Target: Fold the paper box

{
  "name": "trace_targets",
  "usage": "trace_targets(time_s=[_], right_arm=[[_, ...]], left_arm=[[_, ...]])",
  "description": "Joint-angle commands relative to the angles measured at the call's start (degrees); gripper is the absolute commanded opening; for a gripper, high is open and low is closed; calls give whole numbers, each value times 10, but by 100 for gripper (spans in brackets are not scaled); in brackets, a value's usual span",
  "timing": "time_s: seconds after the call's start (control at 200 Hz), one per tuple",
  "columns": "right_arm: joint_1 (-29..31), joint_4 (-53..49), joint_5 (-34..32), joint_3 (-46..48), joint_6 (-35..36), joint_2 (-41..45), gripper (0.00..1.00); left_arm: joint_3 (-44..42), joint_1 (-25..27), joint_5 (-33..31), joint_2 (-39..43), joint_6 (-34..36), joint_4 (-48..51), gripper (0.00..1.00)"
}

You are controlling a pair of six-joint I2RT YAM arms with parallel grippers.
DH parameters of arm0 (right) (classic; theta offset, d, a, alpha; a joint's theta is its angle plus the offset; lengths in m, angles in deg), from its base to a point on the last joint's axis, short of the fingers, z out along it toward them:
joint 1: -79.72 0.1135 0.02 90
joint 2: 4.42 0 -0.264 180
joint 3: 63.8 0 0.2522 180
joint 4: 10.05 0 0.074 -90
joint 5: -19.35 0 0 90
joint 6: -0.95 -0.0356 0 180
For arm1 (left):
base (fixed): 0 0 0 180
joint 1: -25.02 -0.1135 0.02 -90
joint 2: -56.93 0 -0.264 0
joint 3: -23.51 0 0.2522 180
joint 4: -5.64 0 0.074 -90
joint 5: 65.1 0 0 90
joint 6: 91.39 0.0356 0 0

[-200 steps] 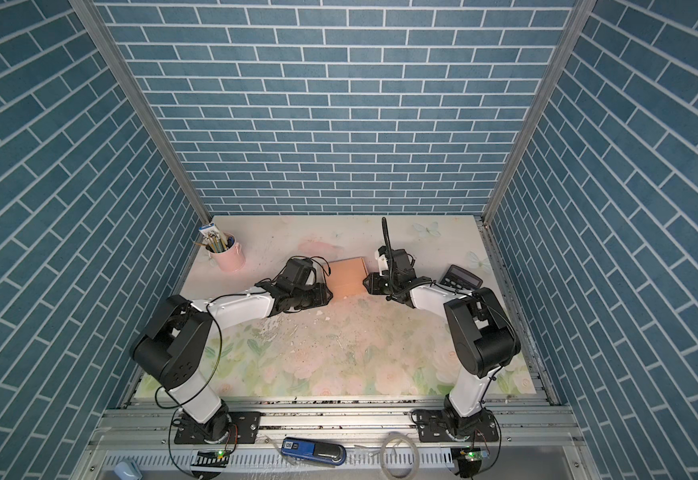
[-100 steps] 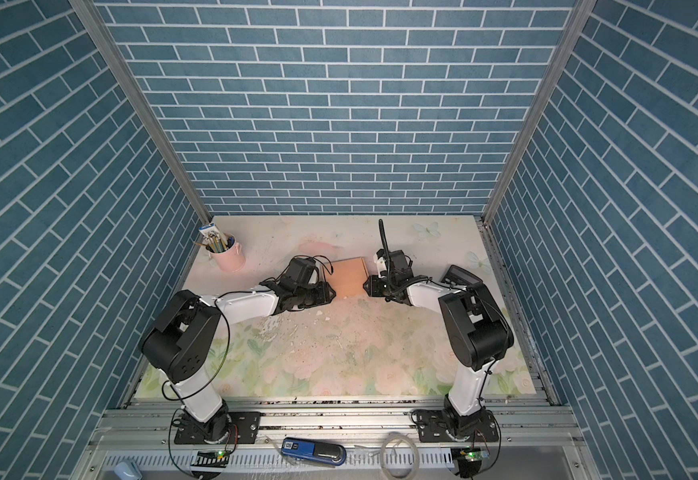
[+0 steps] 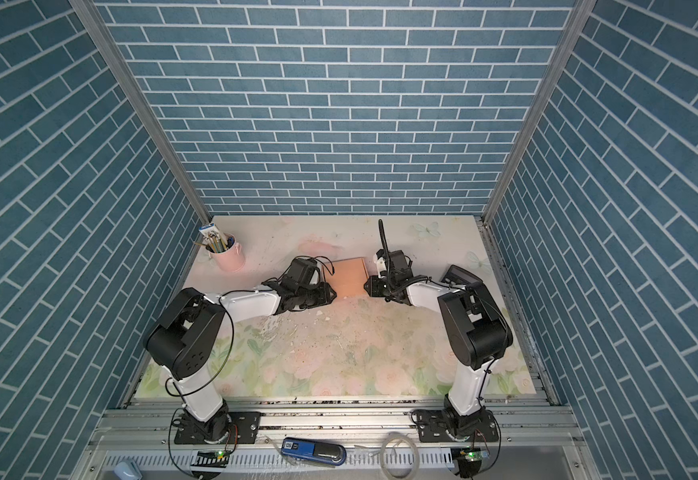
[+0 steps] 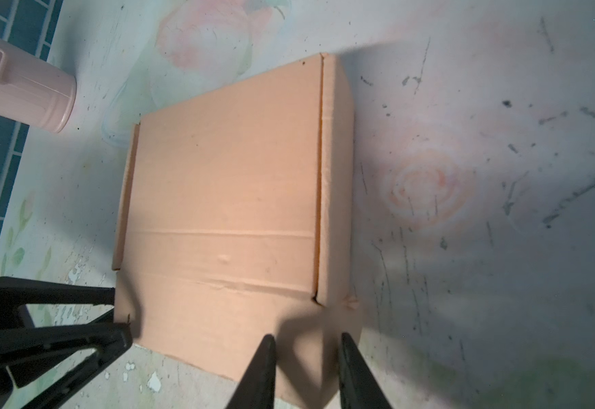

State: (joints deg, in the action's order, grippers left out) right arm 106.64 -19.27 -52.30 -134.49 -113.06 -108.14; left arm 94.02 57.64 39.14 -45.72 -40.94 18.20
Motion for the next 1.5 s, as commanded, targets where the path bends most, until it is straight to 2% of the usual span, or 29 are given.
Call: trace_targets(time_s=[0.0,0.445,1.1,1.495], right_arm=[[-2,2,13,-5,4,-9,27],[-2,11,27,-3,-14,1,24],[-1,28,7,-6,-8,-16,20],[-1,111,-23,30,10,-16,19]], left_arm=[[13,3,2,-1,0,-4,46],[19,3,10,-2,-9,-16,41],[18,2,10,-11,8,-3,42],[16,-7,11,-17,19,3,42]])
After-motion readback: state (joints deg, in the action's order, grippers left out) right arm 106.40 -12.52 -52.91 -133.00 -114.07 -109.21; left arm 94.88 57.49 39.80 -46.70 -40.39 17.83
